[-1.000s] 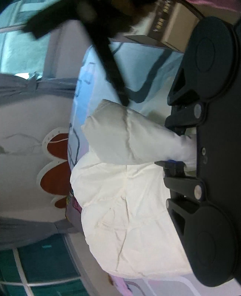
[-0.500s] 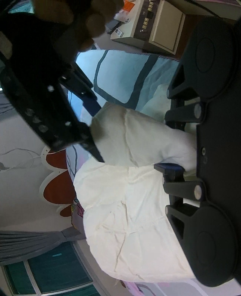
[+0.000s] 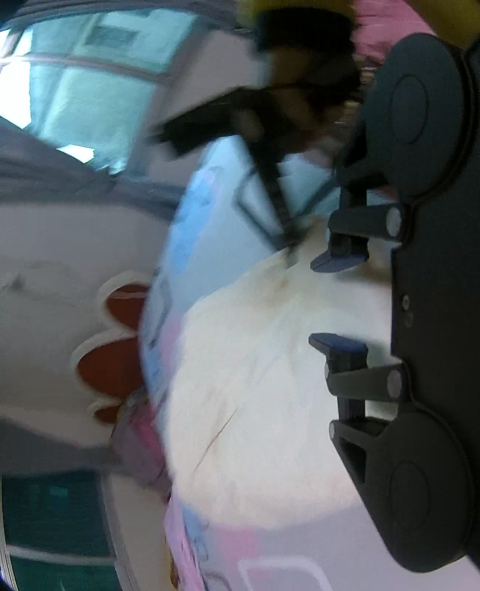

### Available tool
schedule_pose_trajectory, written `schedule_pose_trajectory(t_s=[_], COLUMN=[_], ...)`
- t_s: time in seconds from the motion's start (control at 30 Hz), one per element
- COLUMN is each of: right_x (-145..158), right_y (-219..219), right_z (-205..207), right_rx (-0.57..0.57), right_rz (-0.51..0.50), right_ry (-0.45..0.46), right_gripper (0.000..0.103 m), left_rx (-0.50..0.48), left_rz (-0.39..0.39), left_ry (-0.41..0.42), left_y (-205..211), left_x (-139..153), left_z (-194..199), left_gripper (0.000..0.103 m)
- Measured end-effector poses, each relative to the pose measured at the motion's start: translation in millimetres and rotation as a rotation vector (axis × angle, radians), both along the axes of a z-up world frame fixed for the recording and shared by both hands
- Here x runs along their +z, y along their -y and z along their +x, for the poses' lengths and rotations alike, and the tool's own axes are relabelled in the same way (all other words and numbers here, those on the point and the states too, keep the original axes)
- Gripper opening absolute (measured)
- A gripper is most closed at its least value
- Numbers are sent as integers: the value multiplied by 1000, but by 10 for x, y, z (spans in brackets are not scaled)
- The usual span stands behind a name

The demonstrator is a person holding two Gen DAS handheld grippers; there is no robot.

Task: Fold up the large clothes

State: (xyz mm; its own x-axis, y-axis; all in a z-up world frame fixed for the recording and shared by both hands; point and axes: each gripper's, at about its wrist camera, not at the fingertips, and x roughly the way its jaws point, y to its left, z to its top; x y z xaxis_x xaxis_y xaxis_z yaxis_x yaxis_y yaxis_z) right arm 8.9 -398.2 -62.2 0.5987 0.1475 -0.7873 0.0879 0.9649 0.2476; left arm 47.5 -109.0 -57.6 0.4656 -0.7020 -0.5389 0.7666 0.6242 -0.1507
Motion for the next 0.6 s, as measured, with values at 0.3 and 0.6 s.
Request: schedule_pose_trajectory(t_s=[0.3, 0.6], right_x=[201, 699], right_y=[-23, -233], right_z=[-52, 232], right_rx=[-12, -78], right_rz=[-36, -69], right_ry=[32, 292], right_gripper=[23, 23], left_rx=[279, 296], left_rz=[76, 57], left_ry=[90, 72], left_y=[-6, 123], left_x=[-238, -335], left_z=[899, 941], left_gripper=[46, 46])
